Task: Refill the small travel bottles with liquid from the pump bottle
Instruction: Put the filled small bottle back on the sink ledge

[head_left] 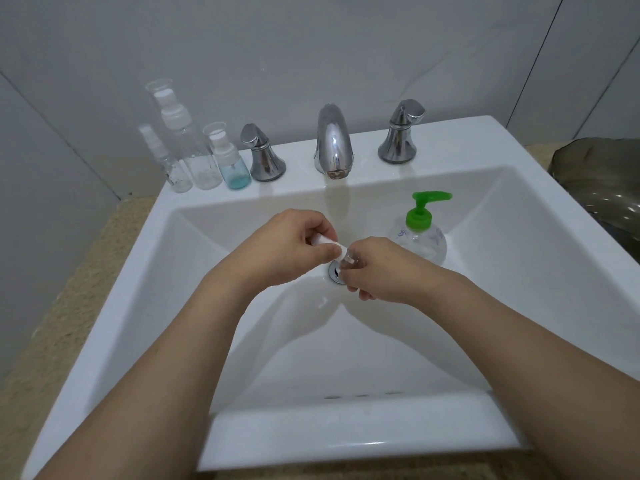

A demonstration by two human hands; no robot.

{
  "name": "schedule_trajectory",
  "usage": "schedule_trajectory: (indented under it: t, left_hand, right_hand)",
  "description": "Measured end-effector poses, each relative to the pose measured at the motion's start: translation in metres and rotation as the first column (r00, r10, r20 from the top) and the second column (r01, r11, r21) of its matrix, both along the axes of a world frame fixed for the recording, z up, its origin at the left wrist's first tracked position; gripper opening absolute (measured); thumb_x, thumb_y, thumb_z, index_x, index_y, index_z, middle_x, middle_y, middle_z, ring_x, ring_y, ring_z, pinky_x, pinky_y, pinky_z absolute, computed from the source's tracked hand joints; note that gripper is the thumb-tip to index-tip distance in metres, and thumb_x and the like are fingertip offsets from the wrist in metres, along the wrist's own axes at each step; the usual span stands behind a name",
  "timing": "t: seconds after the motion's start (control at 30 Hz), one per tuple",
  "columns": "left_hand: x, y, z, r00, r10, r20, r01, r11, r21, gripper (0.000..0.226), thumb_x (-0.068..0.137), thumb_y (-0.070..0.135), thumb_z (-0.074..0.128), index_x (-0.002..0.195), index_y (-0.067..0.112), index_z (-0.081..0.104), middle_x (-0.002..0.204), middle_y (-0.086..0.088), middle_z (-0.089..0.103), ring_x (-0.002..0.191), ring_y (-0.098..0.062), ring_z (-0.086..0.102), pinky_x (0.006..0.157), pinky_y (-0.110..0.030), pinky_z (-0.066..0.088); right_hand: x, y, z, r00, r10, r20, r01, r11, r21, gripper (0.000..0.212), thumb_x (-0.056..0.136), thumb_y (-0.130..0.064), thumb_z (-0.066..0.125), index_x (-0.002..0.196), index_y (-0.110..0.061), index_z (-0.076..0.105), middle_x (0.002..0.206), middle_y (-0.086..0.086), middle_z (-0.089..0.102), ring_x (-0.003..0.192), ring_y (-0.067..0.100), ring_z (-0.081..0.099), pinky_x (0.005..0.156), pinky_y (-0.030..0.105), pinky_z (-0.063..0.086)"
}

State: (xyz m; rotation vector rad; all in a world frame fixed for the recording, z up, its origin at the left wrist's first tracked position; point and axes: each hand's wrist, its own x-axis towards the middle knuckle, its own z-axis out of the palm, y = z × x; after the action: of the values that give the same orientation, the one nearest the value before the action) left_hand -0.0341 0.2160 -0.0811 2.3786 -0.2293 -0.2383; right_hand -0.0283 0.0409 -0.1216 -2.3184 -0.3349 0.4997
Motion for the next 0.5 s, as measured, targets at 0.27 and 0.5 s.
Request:
schedule_trajectory:
  t: [0.27, 0.5]
  left_hand:
    - [-0.0002, 0.0018, 0.0022, 0.994, -0.080, 0.075, 0.077, 0.996, 0.045, 0.004, 0.091, 0.023, 0.074, 0.090, 0.024, 0.070, 0.073, 0.008, 0.060, 0.059, -0.005, 0.047, 0.060, -0.023, 0.040]
    - [0.0002, 0.0041, -0.0008, 0.999, -0.017, 0.030, 0.018, 1.000, -0.019, 0.005, 0.090, 0.019, 0.074, 0.091, 0.022, 0.071, 0.062, 0.017, 0.056, 0.050, 0.000, 0.047, 0.048, -0.011, 0.036]
  right_hand:
    - [0.0028, 0.0013, -0.0032, 0.997, 0.024, -0.078, -0.018, 0.997, 0.079, 0.011, 0.090, -0.010, 0.050, 0.082, -0.013, 0.057, 0.084, 0.004, 0.070, 0.062, 0.014, 0.066, 0.060, 0.029, 0.054]
    - [0.0019, 0.0003, -0.0019, 1.000, 0.014, -0.015, -0.013, 0.999, 0.045, 0.015, 0.089, -0.024, 0.059, 0.085, -0.010, 0.061, 0.083, 0.005, 0.071, 0.065, 0.012, 0.067, 0.063, 0.030, 0.052]
